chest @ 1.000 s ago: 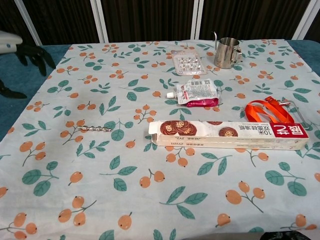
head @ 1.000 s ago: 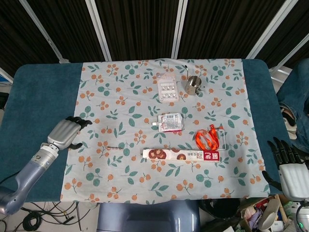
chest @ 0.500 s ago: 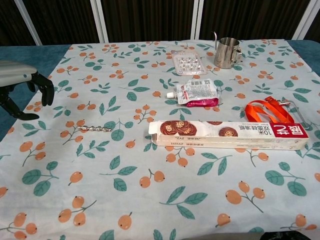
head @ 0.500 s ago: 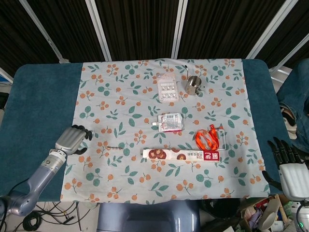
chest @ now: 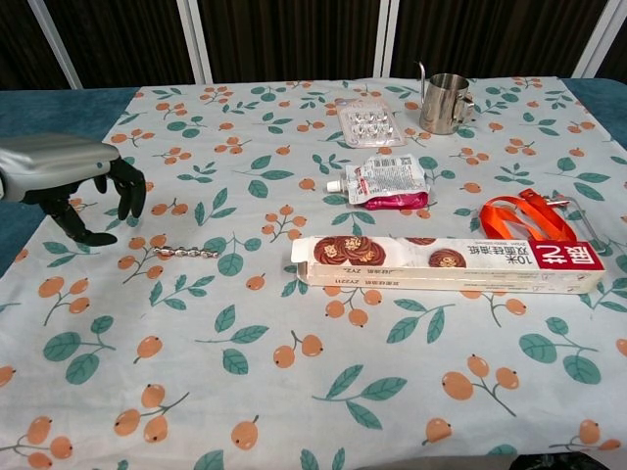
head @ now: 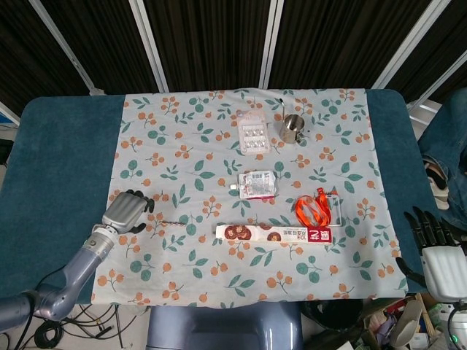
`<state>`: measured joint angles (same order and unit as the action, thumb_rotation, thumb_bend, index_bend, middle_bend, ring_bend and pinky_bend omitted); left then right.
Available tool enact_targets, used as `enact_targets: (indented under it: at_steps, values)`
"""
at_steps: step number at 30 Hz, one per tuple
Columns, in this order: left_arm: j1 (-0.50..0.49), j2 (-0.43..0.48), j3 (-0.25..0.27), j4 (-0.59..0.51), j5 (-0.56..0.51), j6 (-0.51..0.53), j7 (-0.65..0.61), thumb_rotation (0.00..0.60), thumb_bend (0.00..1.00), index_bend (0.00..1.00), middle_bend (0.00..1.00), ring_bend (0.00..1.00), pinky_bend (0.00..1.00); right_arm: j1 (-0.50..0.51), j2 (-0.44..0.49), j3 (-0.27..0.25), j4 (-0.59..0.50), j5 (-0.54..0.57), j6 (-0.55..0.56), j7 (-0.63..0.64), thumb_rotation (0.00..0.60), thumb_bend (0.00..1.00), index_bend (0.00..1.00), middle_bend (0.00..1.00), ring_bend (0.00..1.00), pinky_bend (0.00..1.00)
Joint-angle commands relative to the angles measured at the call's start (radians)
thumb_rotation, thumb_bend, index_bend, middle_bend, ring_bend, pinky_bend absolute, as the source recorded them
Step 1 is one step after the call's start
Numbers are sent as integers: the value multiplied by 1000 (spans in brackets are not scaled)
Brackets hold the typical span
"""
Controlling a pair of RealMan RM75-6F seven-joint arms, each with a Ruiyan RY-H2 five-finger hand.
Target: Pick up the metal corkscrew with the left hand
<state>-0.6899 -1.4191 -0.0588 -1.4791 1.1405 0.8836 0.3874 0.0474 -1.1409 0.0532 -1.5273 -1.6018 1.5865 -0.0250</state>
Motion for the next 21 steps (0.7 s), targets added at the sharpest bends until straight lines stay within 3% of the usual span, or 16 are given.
enact_targets:
  at_steps: [1,9,21]
  values:
    - [-27,-33,-17,7,-42,-13,50,600,281,436,465,275,322,0,0,0,0,0,0,1,600,148,10,13,41,136]
    - [-75,-85,-28,-5,-129,-20,171,600,281,435,475,280,326,2,2,1,2,4,-6,6,600,148,10,13,41,136]
    - [-104,-140,-3,-28,-164,8,268,600,281,436,494,293,350,2,4,1,3,5,-6,14,600,150,10,14,41,136]
